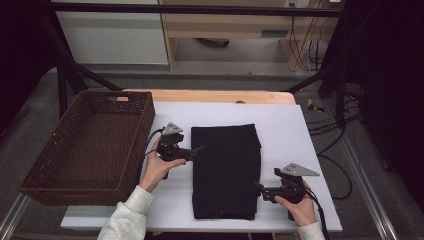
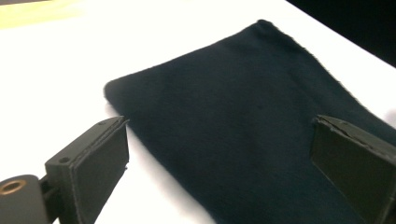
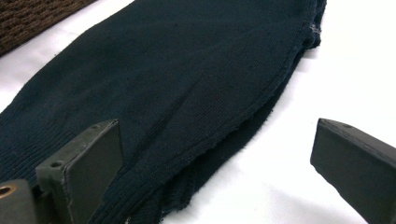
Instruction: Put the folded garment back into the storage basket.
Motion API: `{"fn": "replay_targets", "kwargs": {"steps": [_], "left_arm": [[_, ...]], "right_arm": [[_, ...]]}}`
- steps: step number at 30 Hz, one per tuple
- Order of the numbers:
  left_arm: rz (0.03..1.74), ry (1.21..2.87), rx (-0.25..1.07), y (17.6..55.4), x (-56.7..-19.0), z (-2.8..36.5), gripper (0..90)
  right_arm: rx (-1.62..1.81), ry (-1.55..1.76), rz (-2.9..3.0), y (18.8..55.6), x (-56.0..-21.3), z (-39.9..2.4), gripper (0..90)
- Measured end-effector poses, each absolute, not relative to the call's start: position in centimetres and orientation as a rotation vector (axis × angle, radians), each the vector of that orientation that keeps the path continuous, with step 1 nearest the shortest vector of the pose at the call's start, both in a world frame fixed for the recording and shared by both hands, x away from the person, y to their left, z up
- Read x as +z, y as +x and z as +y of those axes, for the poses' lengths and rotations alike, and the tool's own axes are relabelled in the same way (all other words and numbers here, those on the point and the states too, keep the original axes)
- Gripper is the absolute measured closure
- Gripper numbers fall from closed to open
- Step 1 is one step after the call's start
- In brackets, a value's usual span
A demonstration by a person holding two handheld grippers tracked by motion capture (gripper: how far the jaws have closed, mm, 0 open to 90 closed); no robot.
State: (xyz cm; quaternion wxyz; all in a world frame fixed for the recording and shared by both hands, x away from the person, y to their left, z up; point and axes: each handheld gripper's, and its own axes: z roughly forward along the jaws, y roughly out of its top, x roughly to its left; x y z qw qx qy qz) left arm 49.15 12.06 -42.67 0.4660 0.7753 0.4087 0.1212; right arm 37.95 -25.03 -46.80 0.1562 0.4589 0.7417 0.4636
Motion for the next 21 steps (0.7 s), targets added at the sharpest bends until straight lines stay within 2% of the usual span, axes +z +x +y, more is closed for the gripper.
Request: {"fn": "replay_targets", "kwargs": {"steps": [12, 21], "left_arm": [[1.061, 1.940, 0.361, 51.1, -43.3, 11.3, 5.7], [1.095, 1.963, 0.376, 52.7, -43.6, 10.6, 11.6]], "right_arm": [[1.322, 1.310, 2.133, 37.5, -47.0, -24.9, 2.8], [1.327, 1.304, 2.146, 37.3, -47.1, -24.7, 2.7]]}}
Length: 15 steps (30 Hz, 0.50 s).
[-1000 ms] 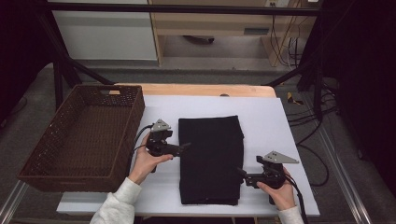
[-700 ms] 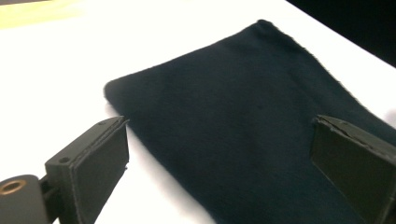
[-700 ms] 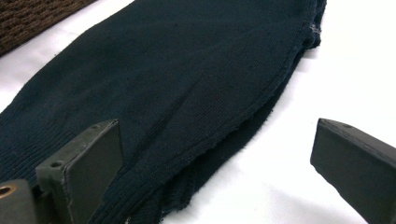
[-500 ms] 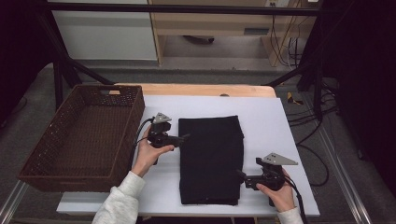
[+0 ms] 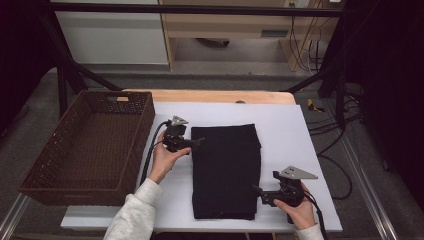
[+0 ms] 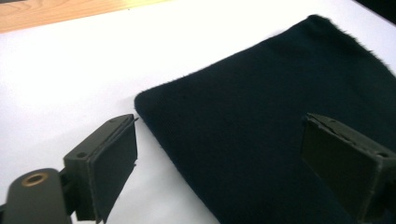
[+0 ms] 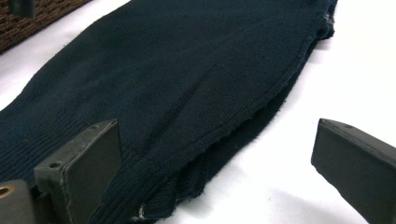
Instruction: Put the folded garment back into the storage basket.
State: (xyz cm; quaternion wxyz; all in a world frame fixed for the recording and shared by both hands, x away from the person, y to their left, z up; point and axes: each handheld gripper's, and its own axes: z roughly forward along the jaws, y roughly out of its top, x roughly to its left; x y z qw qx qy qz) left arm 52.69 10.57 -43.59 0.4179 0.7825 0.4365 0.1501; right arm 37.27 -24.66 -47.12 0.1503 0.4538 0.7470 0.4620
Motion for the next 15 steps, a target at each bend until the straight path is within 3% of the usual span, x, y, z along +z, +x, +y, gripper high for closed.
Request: {"fn": "replay_targets", "kwargs": {"steps": [9, 15], "left_arm": [[1.130, 1.988, 0.404, 54.3, -45.5, 10.3, 24.7], [1.162, 2.000, 0.352, 55.1, -46.9, 10.2, 32.7]], "right_arm": [[1.320, 1.301, 2.162, 37.2, -47.3, -24.5, 2.7], [1.300, 1.303, 2.180, 37.2, -47.5, -24.2, 2.7]]}}
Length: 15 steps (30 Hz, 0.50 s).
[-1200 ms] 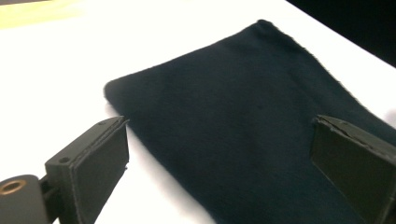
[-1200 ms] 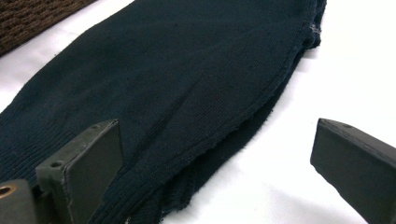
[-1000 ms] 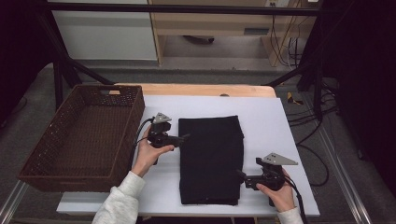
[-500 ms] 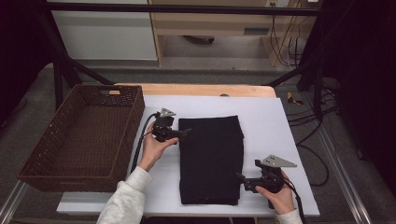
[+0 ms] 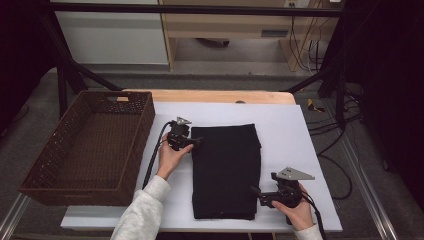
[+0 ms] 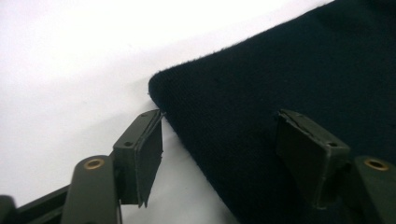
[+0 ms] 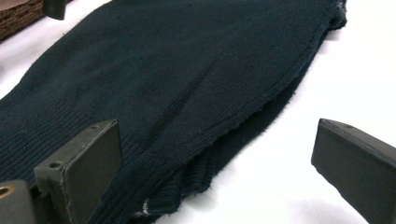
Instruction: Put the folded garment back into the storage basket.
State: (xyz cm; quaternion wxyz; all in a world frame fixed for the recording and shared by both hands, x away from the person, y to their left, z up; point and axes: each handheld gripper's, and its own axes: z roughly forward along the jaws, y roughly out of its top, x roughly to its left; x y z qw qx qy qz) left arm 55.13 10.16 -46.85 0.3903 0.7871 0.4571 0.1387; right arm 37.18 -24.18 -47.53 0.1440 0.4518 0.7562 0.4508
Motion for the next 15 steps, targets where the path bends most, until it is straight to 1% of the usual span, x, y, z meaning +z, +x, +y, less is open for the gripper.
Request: {"fn": "replay_targets", "kwargs": {"steps": [6, 13, 15], "left_arm": [[1.197, 1.964, 0.324, 55.9, -47.7, 10.1, 36.9], [1.200, 2.010, 0.337, 56.6, -47.6, 9.2, 40.5], [1.198, 2.007, 0.335, 56.6, -47.7, 9.2, 45.1]], "right_arm": [[1.304, 1.291, 2.187, 37.1, -47.6, -23.9, 2.5], [1.308, 1.297, 2.192, 36.8, -47.6, -23.7, 2.5], [1.300, 1.301, 2.195, 36.7, -47.6, -23.7, 2.7]]}}
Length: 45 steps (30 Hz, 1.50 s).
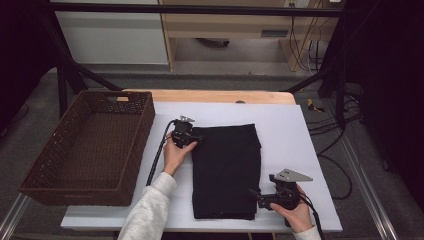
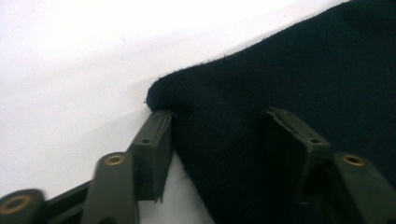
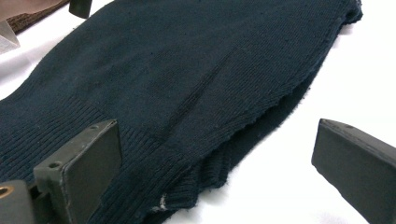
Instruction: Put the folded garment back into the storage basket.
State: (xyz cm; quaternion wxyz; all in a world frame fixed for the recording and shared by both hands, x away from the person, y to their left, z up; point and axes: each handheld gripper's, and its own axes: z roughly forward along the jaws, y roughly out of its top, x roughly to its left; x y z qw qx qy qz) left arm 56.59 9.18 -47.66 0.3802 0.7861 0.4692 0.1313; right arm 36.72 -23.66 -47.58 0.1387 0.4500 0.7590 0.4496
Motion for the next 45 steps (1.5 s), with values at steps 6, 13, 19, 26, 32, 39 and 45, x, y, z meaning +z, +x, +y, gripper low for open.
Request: {"fn": "replay_targets", "kwargs": {"steps": [6, 13, 19, 26, 32, 39, 45], "left_arm": [[1.188, 2.002, 0.293, 56.5, -47.7, 9.2, 61.5], [1.160, 1.986, 0.286, 56.2, -47.9, 9.2, 71.3], [1.141, 1.985, 0.318, 55.9, -48.1, 9.0, 71.8], [1.118, 1.980, 0.313, 55.9, -48.2, 9.2, 71.8], [1.126, 1.967, 0.301, 55.9, -48.3, 9.3, 72.3], [1.136, 1.958, 0.284, 56.0, -48.3, 9.4, 73.4], [1.146, 1.960, 0.268, 56.1, -48.1, 9.3, 74.1]], "right_arm": [[1.290, 1.331, 2.197, 36.4, -47.6, -23.1, 3.0], [1.262, 1.382, 2.188, 35.8, -47.8, -22.8, 5.5], [1.240, 1.400, 2.232, 35.4, -48.1, -22.1, 9.9], [1.191, 1.413, 2.260, 35.4, -48.5, -20.7, 16.2], [1.155, 1.432, 2.247, 35.1, -48.4, -20.0, 22.3], [1.127, 1.480, 2.242, 34.9, -48.1, -19.3, 36.3], [1.120, 1.509, 2.255, 35.0, -47.9, -19.0, 50.6]]}}
